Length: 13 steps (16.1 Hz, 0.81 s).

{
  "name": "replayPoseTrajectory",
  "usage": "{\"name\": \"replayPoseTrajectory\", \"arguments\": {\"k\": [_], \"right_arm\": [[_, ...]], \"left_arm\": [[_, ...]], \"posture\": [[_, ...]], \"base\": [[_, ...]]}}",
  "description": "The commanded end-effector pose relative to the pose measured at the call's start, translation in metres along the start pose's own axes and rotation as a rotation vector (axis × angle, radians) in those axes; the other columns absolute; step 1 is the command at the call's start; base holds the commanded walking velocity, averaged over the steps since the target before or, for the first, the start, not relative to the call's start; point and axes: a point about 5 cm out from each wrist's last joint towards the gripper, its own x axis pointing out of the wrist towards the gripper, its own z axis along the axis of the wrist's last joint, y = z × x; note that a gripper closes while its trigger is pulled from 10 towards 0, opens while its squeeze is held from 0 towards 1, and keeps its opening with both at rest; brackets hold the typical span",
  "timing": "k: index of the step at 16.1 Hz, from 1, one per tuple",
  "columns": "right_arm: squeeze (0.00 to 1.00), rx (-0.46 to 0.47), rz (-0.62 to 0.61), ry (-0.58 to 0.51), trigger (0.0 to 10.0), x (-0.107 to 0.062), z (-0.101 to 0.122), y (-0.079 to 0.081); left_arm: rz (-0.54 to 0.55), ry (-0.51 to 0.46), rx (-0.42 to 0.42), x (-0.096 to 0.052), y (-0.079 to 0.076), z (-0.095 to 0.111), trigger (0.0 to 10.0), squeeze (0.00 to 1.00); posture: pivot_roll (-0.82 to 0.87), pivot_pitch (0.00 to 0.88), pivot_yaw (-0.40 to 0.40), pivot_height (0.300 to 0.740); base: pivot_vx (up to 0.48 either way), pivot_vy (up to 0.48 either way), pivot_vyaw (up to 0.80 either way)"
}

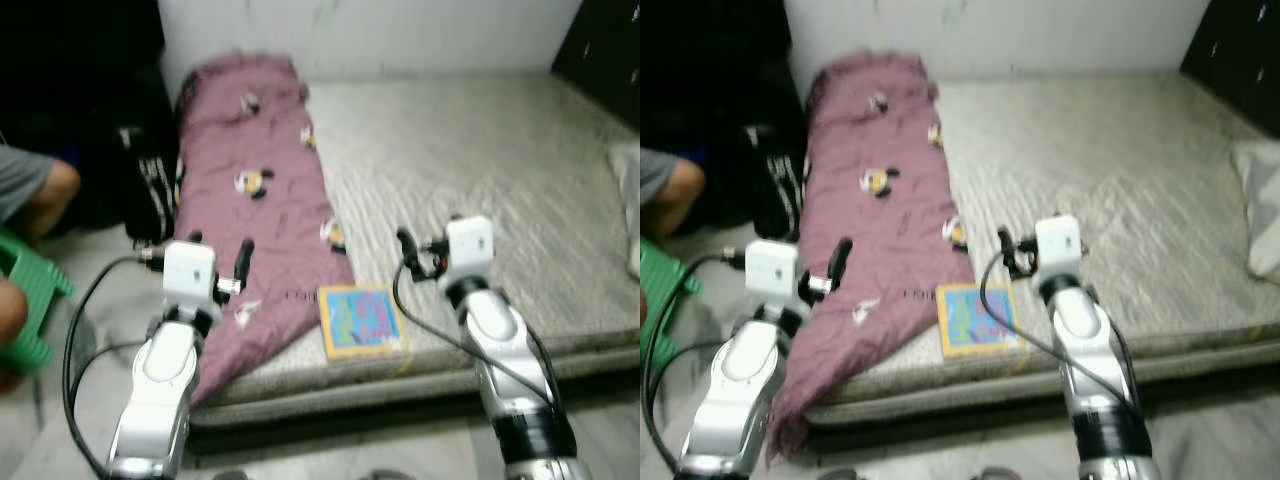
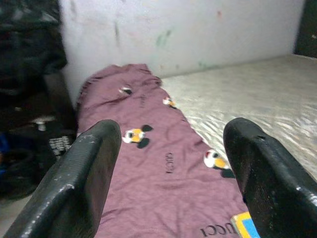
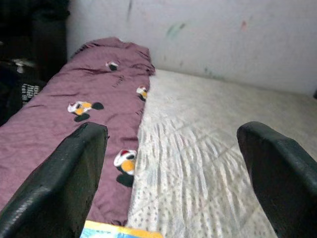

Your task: Clean up the room

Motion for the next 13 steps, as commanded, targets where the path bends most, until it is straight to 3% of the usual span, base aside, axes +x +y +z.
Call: {"name": "replayPoseTrajectory", "arguments": {"k": [1, 3, 9, 13], "right_arm": [[0.0, 0.002, 0.031, -0.043, 10.0, 0.0079, 0.0106, 0.0105], [0.0, 0.007, 0.022, -0.047, 10.0, 0.0086, 0.0114, 0.0083], [0.0, 0.016, 0.014, -0.04, 10.0, 0.0091, 0.0093, 0.0062], [0.0, 0.011, 0.018, -0.037, 10.0, 0.0095, 0.0085, 0.0067]], "left_arm": [[0.031, 0.001, 0.03, -0.0012, 0.0102, -0.0003, 10.0, 0.0], [0.032, -0.009, 0.028, -0.0008, 0.0096, 0.0016, 10.0, 0.0], [0.027, -0.01, 0.022, 0.0002, 0.0085, 0.0014, 10.0, 0.0], [0.023, -0.011, 0.019, 0.0006, 0.0084, 0.0013, 10.0, 0.0]], "posture": [[-0.02, 0.0, -0.023, 0.74], [-0.02, 0.0, -0.025, 0.74], [-0.02, 0.0, -0.024, 0.74], [-0.03, 0.0, -0.025, 0.74]], "base": [[0.0, 0.0, 0.8], [0.0, 0.0, 0.77], [0.0, 0.0, 0.0], [0.0, -0.289, 0.0]]}}
